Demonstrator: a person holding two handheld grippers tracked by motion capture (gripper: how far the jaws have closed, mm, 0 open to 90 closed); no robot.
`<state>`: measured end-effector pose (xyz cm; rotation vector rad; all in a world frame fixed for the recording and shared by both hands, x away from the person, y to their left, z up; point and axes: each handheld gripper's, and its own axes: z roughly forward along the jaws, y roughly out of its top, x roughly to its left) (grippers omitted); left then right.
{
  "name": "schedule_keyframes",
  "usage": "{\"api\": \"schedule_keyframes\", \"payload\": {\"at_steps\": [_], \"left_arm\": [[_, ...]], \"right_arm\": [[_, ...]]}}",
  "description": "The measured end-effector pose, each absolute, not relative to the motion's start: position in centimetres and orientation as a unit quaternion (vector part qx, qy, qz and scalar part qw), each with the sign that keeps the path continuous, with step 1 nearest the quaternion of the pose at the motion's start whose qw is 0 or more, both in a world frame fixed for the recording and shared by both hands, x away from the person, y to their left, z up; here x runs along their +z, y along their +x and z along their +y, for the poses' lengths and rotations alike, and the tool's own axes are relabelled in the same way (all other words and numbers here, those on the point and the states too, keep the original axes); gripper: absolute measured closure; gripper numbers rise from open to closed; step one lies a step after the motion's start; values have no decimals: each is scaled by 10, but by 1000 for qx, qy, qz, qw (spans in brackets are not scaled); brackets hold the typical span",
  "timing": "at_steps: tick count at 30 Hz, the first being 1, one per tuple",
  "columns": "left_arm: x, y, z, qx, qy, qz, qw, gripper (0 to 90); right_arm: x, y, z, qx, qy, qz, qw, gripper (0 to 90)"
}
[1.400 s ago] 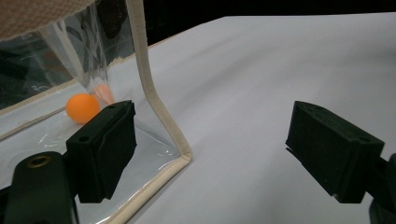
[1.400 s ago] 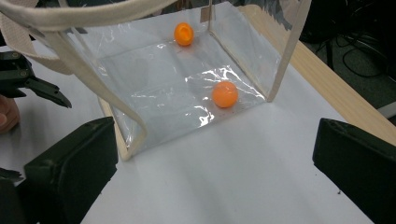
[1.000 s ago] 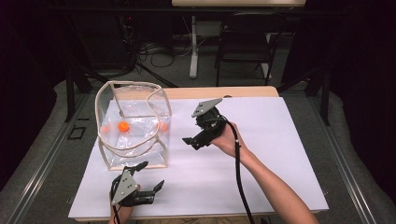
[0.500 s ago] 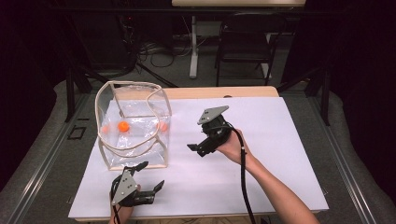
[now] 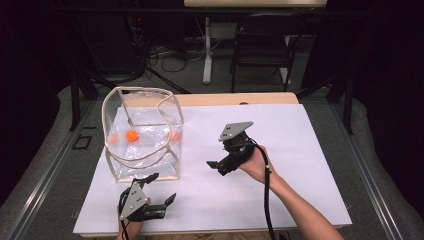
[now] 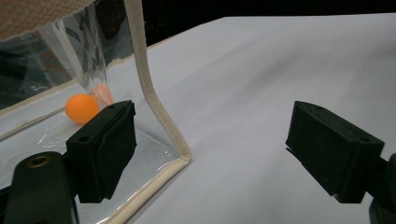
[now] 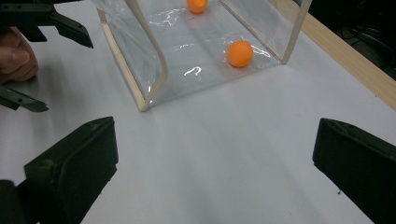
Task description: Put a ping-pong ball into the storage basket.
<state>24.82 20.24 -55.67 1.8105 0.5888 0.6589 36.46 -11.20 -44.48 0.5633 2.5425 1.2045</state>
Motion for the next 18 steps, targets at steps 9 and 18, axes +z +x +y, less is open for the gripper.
{"api": "schedule_keyframes", "payload": {"at_steps": [9,18], "left_arm": [[-556,248,202,277,760,247,534,157],[-557,248,202,277,760,247,534,157]], "right_arm": [[-449,355,-126,416,199,876,140,0],[-458,348,-139,412,204,877,140,0]]}}
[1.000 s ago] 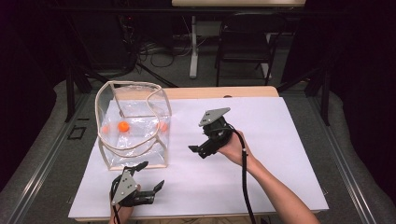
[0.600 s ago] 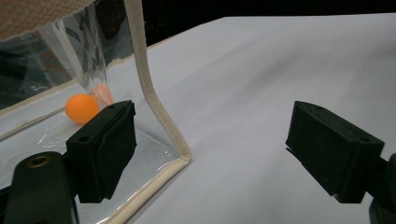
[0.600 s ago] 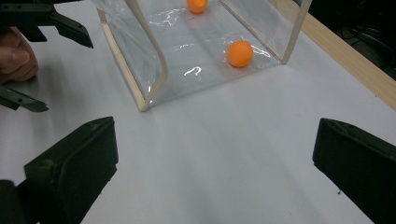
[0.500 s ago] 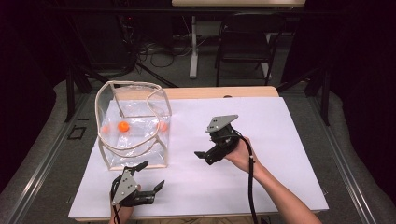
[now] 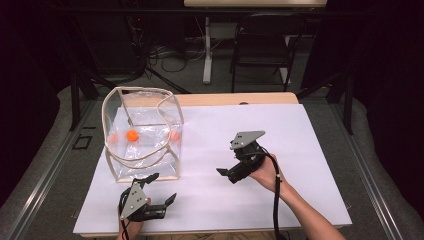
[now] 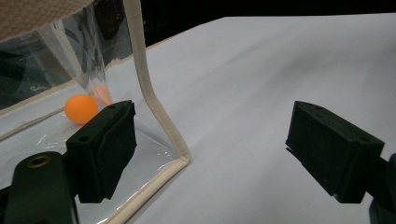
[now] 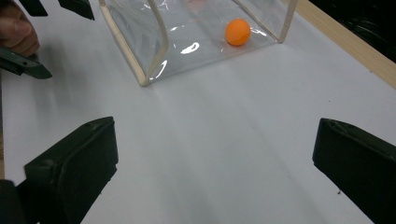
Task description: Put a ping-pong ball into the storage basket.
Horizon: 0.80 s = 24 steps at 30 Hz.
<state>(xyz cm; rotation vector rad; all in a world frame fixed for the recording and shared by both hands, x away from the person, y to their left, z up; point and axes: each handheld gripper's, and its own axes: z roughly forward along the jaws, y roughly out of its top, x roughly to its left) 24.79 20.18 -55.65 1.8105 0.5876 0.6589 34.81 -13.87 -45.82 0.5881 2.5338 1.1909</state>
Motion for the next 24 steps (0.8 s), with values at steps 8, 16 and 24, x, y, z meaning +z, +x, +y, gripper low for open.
{"api": "schedule_keyframes", "payload": {"at_steps": [8,16,24], "left_arm": [[-557,248,201,277,761,246,533,157],[-557,248,201,277,760,247,533,157],[-557,248,201,277,760,247,533,157]], "right_arm": [[-467,343,-152,404,215,878,141,0],[-477,338,-162,397,223,879,144,0],[-485,333,-174,385,231,880,154,0]]}}
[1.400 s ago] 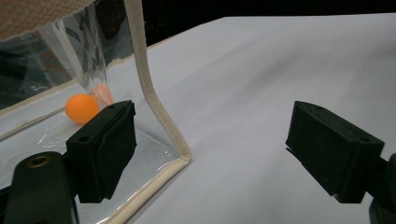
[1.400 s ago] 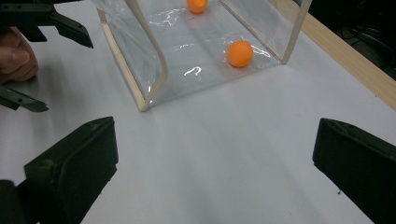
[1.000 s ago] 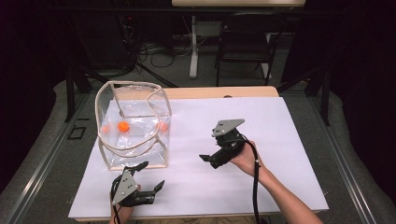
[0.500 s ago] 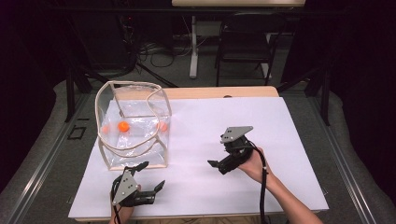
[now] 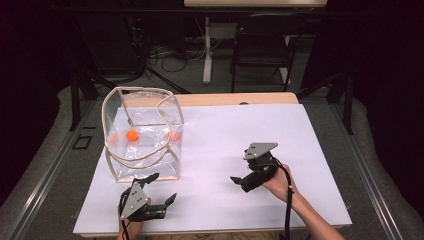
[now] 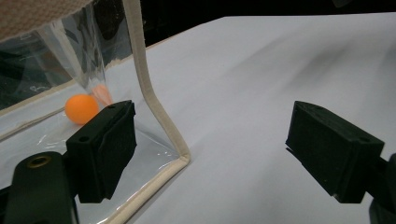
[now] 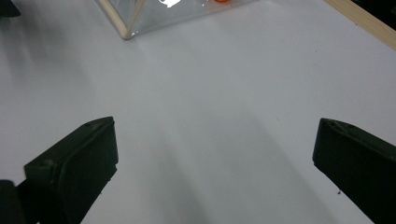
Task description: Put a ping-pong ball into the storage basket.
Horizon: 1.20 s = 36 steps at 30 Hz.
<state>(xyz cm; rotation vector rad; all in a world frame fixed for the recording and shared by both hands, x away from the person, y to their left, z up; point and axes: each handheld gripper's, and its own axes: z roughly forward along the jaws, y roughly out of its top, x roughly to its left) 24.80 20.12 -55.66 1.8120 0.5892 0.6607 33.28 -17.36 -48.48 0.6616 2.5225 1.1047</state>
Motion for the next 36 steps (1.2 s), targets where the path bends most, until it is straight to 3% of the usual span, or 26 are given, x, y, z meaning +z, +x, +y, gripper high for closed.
{"api": "schedule_keyframes", "payload": {"at_steps": [36], "left_arm": [[-557,247,201,278,761,247,532,157]], "right_arm": [[-522,307,-204,371,269,875,158,0]]}}
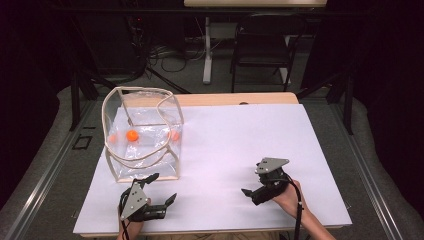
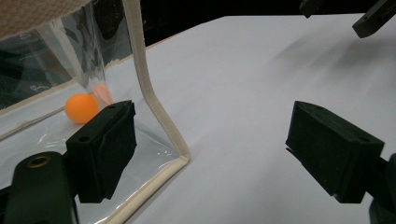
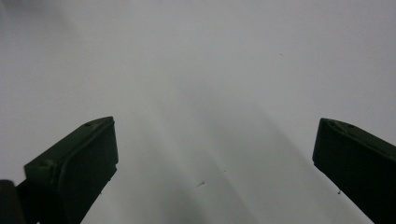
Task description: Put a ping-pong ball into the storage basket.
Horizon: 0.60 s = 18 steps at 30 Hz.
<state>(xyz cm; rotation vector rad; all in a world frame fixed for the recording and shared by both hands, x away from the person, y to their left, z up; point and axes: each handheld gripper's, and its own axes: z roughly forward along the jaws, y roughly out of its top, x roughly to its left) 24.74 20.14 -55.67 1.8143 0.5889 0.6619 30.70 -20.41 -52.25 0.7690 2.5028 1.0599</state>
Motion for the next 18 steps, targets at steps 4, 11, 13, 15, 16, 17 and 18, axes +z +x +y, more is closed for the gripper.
{"api": "schedule_keyframes", "payload": {"at_steps": [4,11,13,15,16,17,18], "left_arm": [[-557,247,201,277,761,248,532,157],[-557,247,200,277,761,248,531,157],[-557,247,200,277,762,248,531,157],[-557,247,201,277,761,248,531,157],[-557,247,201,277,762,248,530,157],[-557,247,201,277,762,249,529,157],[-557,247,201,278,762,249,529,157]], "right_arm": [[-525,302,-207,373,272,873,158,0],[-530,295,-212,376,275,870,159,0],[-530,295,-212,378,275,869,161,0],[-529,295,-213,380,275,868,162,0],[-529,295,-213,380,274,868,162,0],[-529,294,-213,382,275,868,161,0],[-529,294,-213,384,275,867,162,0]]}}
